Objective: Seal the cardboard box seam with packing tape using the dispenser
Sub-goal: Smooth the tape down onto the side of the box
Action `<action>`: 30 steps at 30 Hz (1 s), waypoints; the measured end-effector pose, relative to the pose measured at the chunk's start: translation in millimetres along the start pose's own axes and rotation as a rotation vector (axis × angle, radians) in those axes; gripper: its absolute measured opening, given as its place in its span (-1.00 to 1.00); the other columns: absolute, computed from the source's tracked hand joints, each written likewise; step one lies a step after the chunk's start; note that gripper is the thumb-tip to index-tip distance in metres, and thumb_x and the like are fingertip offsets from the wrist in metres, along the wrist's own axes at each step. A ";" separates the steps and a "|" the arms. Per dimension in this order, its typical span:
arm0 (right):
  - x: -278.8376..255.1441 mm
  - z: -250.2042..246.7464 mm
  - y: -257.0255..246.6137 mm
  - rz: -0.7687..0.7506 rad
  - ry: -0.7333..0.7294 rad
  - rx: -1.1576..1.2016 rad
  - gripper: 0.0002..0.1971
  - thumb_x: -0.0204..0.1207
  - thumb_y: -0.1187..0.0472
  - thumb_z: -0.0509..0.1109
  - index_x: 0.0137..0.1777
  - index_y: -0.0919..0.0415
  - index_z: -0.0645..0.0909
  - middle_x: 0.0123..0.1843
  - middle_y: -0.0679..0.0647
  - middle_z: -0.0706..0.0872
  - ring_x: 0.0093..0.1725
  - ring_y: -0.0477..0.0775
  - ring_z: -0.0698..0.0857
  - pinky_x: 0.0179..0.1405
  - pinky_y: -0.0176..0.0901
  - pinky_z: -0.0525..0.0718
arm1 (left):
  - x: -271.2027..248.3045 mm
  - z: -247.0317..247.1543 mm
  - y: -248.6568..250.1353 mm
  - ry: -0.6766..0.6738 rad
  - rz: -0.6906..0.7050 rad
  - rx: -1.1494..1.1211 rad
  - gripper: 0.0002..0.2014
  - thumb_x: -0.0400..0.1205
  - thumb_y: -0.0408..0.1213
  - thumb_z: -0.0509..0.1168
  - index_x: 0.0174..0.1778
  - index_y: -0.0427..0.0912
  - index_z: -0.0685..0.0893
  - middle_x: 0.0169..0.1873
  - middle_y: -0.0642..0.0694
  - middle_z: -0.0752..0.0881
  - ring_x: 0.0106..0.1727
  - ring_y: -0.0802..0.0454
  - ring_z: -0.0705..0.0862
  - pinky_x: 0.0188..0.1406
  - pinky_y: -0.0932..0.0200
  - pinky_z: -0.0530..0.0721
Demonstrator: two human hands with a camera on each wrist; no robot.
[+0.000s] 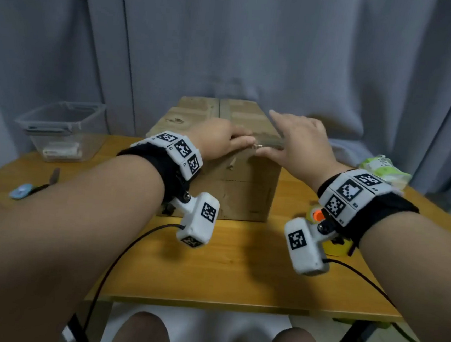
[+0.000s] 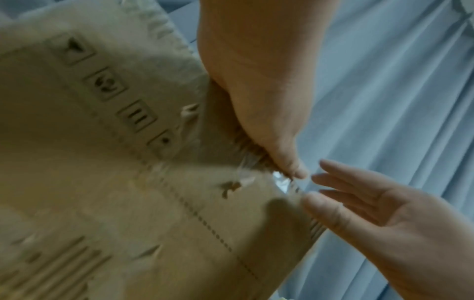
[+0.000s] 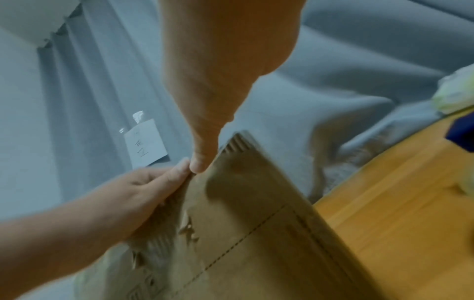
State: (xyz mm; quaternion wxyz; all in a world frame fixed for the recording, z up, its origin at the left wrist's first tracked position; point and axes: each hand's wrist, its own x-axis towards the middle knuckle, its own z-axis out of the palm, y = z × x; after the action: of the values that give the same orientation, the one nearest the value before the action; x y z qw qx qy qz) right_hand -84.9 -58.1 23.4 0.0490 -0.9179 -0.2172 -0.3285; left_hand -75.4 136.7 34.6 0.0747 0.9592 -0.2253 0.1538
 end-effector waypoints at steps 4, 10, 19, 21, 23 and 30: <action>-13.3 6.3 21.0 0.155 0.005 0.148 -0.29 0.50 -0.23 0.33 0.55 0.16 0.37 0.46 0.14 0.55 0.44 0.20 0.49 0.39 0.12 0.37 | -2.3 12.6 -4.6 0.026 -0.034 0.012 -0.48 0.62 0.25 0.11 0.46 0.14 0.50 0.48 0.08 0.50 0.45 -0.03 0.50 0.40 -0.01 0.49; -23.7 16.0 28.3 0.243 0.176 0.540 -0.31 0.59 -0.29 -0.04 0.34 0.26 0.56 0.22 0.17 0.70 0.24 0.16 0.64 0.21 0.00 0.55 | -6.2 14.1 3.3 0.021 -0.044 0.134 -0.31 0.52 0.29 0.23 0.54 0.08 0.37 0.49 0.05 0.49 0.44 -0.05 0.50 0.34 -0.04 0.54; -41.7 27.4 25.4 0.438 0.021 0.745 -0.19 0.38 -0.16 0.50 0.53 0.24 0.37 0.41 0.17 0.56 0.34 0.09 0.59 0.34 -0.02 0.57 | 8.7 17.8 24.9 0.045 0.092 0.053 -0.53 0.70 0.10 0.04 0.44 -0.03 0.52 0.26 -0.14 0.65 0.30 -0.15 0.57 0.26 -0.07 0.53; -47.4 34.8 23.9 0.426 -0.057 0.710 -0.14 0.31 -0.18 0.54 0.53 0.23 0.37 0.42 0.16 0.57 0.35 0.10 0.58 0.34 0.03 0.58 | 13.5 21.7 31.2 0.058 0.138 0.030 -0.57 0.71 0.05 0.07 0.43 -0.02 0.55 0.27 -0.13 0.67 0.30 -0.15 0.59 0.26 -0.06 0.54; -49.6 41.1 20.4 0.394 -0.073 0.668 -0.20 0.32 -0.14 0.56 0.49 0.24 0.44 0.36 0.13 0.63 0.31 0.07 0.61 0.29 -0.02 0.60 | 16.5 24.9 33.2 0.104 0.136 0.020 -0.60 0.71 0.02 0.09 0.39 -0.01 0.60 0.25 -0.12 0.69 0.29 -0.14 0.60 0.24 -0.05 0.54; -47.8 53.3 8.7 0.416 0.094 0.731 -0.53 0.47 -0.02 0.47 0.30 0.22 0.65 0.13 0.06 0.77 0.10 -0.01 0.71 0.19 0.02 0.69 | 13.4 37.8 30.7 0.238 0.094 0.105 -0.50 0.65 0.17 -0.04 0.38 0.11 0.58 0.26 0.00 0.71 0.29 -0.08 0.63 0.16 -0.03 0.59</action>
State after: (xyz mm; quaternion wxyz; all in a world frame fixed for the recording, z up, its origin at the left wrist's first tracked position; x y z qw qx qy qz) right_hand -83.1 -71.0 -47.5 0.4465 -0.8483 -0.1272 -0.2546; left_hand -68.1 96.0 5.7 0.0431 0.9252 -0.2510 0.2813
